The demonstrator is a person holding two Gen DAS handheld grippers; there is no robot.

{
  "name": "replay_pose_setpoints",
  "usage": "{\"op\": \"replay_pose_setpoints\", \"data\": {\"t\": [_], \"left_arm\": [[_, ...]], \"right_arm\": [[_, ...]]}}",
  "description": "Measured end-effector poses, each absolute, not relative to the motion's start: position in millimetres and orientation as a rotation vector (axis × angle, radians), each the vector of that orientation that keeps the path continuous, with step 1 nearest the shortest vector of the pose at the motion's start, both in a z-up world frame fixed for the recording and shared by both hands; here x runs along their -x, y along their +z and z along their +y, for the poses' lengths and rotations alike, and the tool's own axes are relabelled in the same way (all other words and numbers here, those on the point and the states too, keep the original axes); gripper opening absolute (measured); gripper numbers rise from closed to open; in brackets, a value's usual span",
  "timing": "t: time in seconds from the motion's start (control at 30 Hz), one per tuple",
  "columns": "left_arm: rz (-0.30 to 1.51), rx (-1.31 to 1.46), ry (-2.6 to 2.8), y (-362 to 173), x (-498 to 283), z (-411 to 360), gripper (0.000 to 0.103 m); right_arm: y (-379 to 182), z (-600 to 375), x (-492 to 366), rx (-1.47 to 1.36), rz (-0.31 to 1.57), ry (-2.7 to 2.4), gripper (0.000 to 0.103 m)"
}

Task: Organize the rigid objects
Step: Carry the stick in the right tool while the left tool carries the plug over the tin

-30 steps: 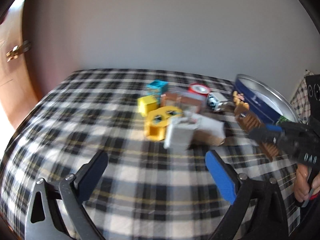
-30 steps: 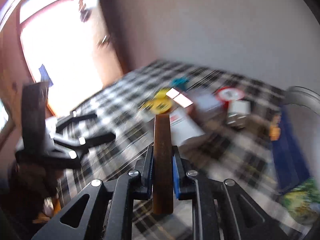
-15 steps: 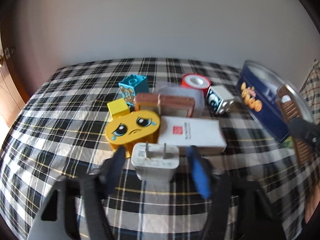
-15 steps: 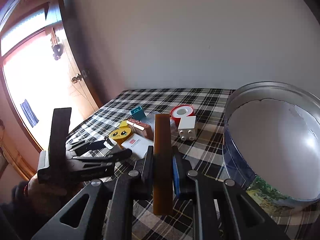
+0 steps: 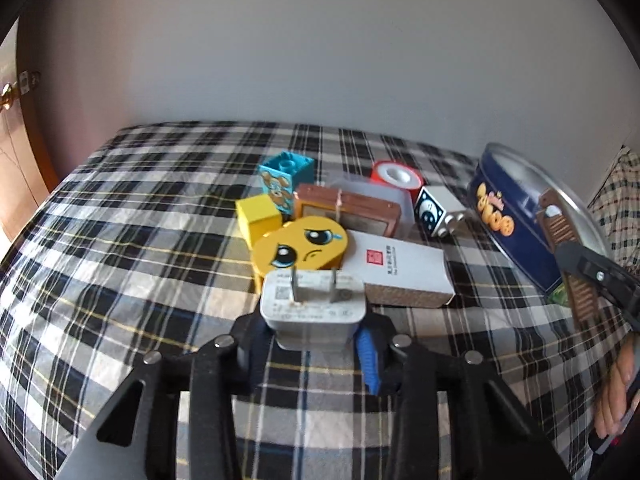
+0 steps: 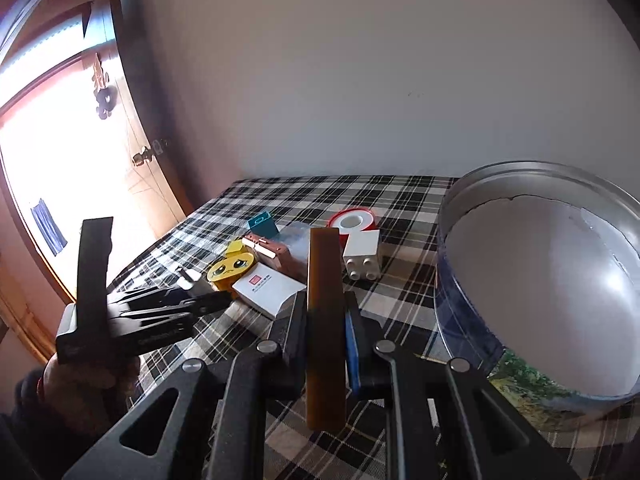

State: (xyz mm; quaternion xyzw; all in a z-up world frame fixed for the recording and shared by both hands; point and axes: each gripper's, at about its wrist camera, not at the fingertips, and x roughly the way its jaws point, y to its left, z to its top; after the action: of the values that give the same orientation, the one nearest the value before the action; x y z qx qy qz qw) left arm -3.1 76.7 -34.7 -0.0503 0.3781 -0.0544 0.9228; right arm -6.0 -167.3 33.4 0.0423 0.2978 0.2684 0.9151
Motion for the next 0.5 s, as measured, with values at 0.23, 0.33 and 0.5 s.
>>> {"op": "replay_pose_setpoints", "data": {"t": [0.23,0.33,0.5], "left_arm": [[0.719,0.15,-0.109,-23,17,87,0.037],[0.689,0.145,-0.112,-14,20,81,0.037],[0.601,0.124,-0.144,13,28,58,0.025]], "right_arm": [[38,-169,13,-0.079,0.572,0.537,0.018],[43,-173,15,-0.096,0.546,0.549,0.018],[50,-181,18,-0.125,0.513,0.568,0.018]]}}
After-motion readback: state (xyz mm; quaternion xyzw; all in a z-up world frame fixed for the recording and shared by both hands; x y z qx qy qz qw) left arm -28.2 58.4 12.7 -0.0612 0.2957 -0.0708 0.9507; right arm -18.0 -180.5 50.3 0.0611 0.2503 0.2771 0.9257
